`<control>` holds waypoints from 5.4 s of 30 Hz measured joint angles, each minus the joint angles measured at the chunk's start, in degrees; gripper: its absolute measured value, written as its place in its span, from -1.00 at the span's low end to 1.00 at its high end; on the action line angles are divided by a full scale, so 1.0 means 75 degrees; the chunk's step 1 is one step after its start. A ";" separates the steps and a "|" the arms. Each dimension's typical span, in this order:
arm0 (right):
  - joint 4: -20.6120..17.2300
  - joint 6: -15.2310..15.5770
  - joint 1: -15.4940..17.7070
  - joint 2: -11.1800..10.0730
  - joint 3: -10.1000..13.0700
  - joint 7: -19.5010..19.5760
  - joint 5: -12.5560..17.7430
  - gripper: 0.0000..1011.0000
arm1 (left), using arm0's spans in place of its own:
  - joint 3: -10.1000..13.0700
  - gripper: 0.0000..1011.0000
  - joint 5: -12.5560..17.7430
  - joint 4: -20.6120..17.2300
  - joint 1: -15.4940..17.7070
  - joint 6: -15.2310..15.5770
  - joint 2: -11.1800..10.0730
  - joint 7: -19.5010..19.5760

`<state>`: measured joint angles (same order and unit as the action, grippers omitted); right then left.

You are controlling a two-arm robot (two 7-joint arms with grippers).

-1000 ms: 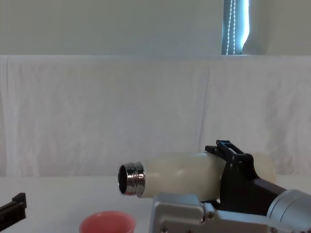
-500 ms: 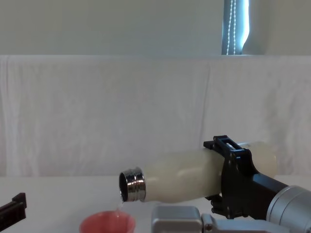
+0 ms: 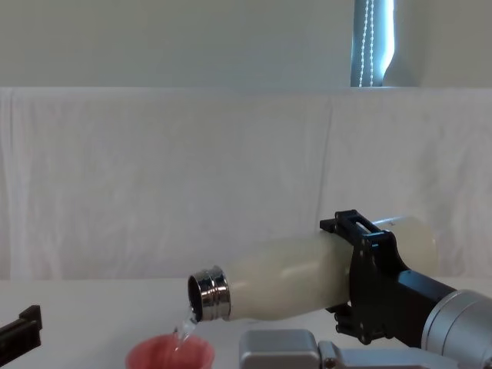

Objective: Grasp the thermos with one hand and pour water into the cup lid.

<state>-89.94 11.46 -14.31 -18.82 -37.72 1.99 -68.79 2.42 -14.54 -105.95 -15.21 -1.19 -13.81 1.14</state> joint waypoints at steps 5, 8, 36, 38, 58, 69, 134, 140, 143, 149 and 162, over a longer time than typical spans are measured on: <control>-0.0004 0.0001 -0.0012 -0.0003 0.0000 0.0014 0.0000 0.88 | 0.0000 0.98 0.0000 0.0000 0.0000 0.0000 0.0000 0.0000; -0.0001 0.0002 -0.0014 -0.0001 0.0003 0.0029 0.0001 0.88 | 0.0000 0.98 0.0000 0.0000 0.0000 0.0000 0.0000 0.0000; 0.0029 -0.0066 0.0025 0.0034 0.0077 0.0061 0.0192 0.88 | 0.0000 0.98 0.0000 0.0000 0.0000 0.0000 0.0000 0.0000; 0.0032 -0.0095 0.0031 0.0042 0.0093 0.0058 0.0240 0.88 | 0.0000 0.98 0.0000 0.0000 0.0000 0.0000 0.0000 0.0000; 0.0000 -0.0944 0.0382 0.0355 0.0593 -0.0043 0.1884 0.88 | 0.0000 0.98 0.0000 0.0000 0.0000 0.0000 0.0000 0.0000; -0.0088 -0.1375 0.0611 0.0582 0.0963 -0.0135 0.2904 0.88 | 0.0000 0.98 0.0000 0.0000 0.0000 0.0000 0.0000 0.0000; -0.0007 -0.1167 0.0924 0.1669 0.2582 -0.2314 0.9871 0.88 | 0.0000 0.98 0.0000 0.0000 0.0000 0.0000 0.0000 0.0000; -0.0008 -0.1167 0.0924 0.1670 0.2583 -0.2314 0.9860 0.88 | 0.0000 0.98 0.0000 0.0000 0.0000 0.0000 0.0000 0.0001; -0.0008 -0.1168 0.0924 0.1671 0.2584 -0.2314 0.9855 0.88 | 0.0000 0.98 0.0000 0.0000 0.0000 0.0000 0.0000 0.0000; -0.0007 -0.1170 0.0925 0.1674 0.2585 -0.2315 0.9836 0.88 | 0.0000 0.98 0.0000 0.0000 0.0000 0.0000 0.0000 0.0000; -0.0010 -0.1171 0.0924 0.1676 0.2585 -0.2321 0.9819 0.88 | 0.0000 0.98 0.0000 0.0000 0.0000 0.0000 0.0000 0.0000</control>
<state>-90.02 2.68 -7.38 -6.25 -18.34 -15.42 4.86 2.42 -14.54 -105.95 -15.21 -1.19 -13.81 1.14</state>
